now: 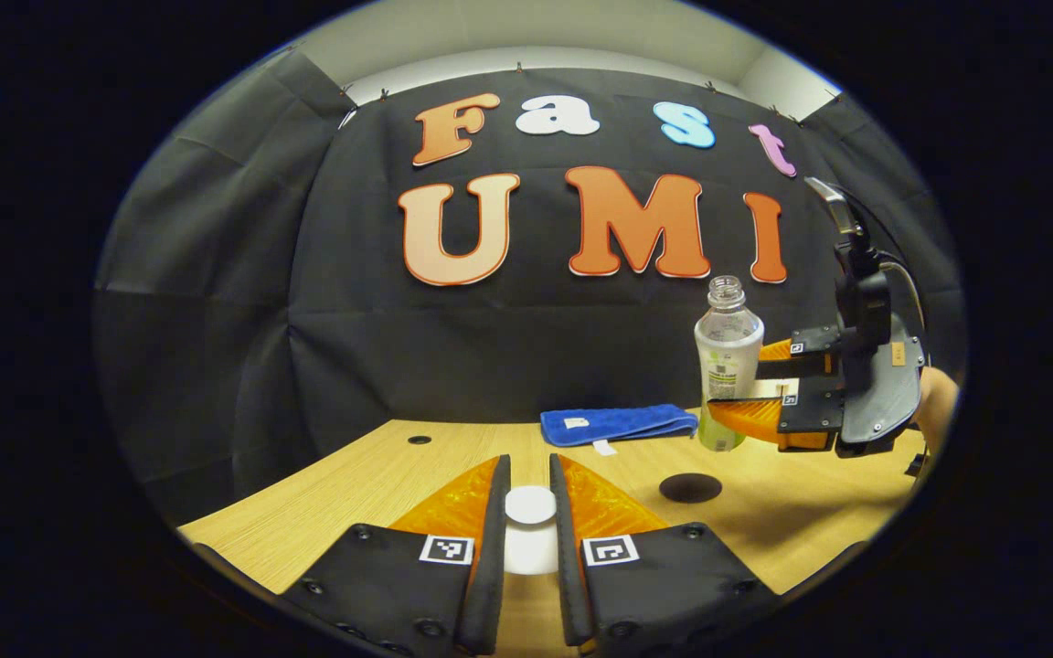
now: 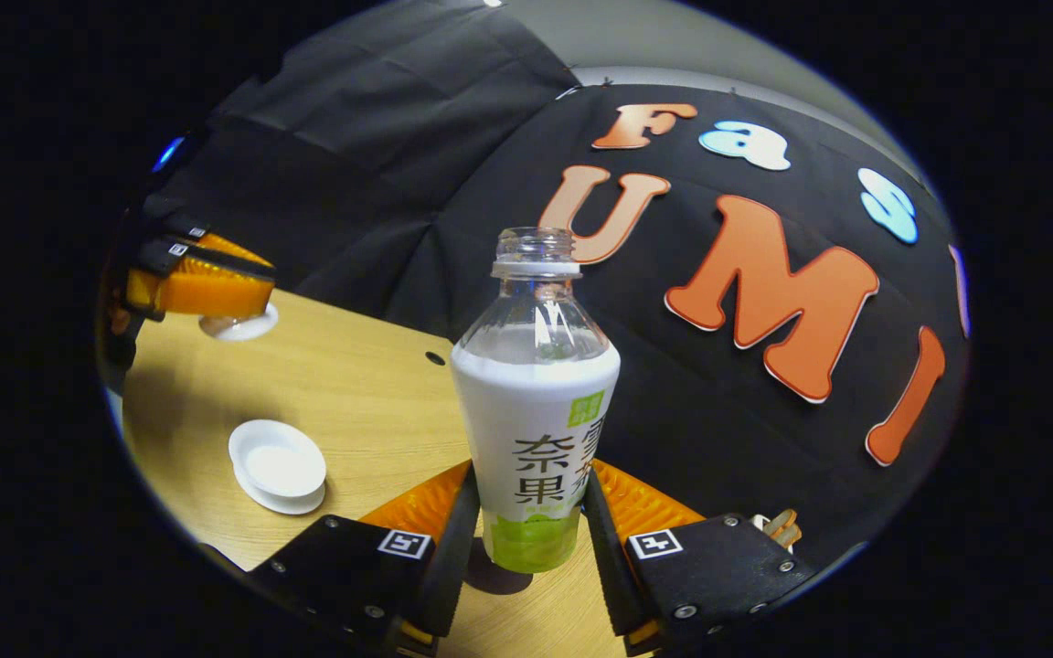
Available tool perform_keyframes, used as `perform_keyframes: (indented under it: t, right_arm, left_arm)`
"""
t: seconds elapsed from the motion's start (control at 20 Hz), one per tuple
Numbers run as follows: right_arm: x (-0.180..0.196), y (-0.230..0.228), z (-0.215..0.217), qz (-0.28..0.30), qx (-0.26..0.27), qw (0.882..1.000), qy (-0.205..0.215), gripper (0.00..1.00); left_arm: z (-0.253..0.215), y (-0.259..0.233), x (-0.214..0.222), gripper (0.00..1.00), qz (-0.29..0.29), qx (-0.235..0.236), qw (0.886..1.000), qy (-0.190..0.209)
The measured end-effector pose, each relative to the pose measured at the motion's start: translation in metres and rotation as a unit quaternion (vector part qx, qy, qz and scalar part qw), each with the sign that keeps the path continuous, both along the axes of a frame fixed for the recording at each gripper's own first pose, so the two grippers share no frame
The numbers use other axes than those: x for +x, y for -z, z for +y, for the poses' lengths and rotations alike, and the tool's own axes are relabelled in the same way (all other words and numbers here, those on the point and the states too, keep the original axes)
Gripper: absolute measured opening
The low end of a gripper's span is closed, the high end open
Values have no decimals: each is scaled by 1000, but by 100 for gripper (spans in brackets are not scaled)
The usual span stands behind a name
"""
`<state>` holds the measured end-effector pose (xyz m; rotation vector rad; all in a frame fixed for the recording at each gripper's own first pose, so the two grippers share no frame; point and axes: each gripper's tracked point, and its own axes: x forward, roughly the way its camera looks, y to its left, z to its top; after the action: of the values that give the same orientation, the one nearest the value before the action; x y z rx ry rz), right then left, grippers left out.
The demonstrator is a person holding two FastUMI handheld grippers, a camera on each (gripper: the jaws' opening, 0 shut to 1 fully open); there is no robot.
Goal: Open the teacup lid with one hand, grasp the water bottle and pour water into the teacup with the other hand; after pouring, place the water bottle on the coaster and then close the teacup lid.
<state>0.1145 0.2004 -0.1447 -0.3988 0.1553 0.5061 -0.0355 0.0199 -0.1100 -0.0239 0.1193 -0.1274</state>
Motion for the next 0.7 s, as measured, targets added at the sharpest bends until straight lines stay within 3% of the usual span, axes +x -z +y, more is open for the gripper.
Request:
perform_keyframes:
  t: [0.25, 0.7]
  right_arm:
    - [0, 3, -1, 34, 63, 997, 29, 64]
    - [3, 37, 1, 125, 137, 979, 85, 64]
  left_arm:
    - [-24, -17, 7, 29, -26, -28, 999, 9]
    - [-39, 4, 8, 29, 0, -38, 999, 14]
